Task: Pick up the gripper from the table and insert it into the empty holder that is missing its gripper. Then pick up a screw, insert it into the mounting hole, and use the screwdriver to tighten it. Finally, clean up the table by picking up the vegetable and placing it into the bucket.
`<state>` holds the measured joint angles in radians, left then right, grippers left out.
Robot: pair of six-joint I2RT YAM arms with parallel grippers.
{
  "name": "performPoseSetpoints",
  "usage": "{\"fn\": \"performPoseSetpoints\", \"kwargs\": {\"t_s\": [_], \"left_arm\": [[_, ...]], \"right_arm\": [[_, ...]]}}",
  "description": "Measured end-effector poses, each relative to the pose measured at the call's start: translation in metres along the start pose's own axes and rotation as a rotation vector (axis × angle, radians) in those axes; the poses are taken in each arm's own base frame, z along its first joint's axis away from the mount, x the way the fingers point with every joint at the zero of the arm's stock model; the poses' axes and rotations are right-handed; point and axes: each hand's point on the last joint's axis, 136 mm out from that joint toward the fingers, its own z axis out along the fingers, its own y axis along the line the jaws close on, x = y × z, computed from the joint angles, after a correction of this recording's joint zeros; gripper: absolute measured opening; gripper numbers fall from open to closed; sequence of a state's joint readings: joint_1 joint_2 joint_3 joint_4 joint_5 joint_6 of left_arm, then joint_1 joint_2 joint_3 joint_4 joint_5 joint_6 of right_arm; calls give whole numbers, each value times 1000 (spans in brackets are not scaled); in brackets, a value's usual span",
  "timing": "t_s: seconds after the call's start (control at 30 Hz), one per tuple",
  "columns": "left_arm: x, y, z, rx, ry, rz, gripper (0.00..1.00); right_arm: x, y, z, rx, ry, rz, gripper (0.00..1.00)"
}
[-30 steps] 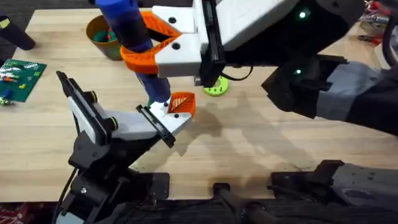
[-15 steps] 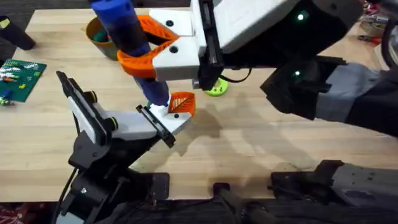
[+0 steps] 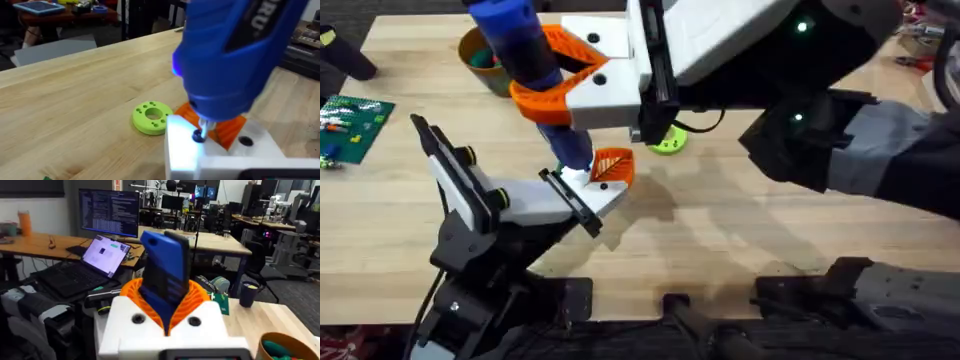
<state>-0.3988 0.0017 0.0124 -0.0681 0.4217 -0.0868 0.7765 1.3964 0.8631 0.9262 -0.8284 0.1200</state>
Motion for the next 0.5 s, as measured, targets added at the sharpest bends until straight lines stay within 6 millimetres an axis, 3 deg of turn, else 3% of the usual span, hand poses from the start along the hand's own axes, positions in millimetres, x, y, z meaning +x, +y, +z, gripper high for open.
{"fn": "performPoseSetpoints", "kwargs": {"t_s": [0.5], "left_arm": [[0,0,0,0,0,0,11]], "right_arm": [[3,-3,-2,9,10,4,36]]}}
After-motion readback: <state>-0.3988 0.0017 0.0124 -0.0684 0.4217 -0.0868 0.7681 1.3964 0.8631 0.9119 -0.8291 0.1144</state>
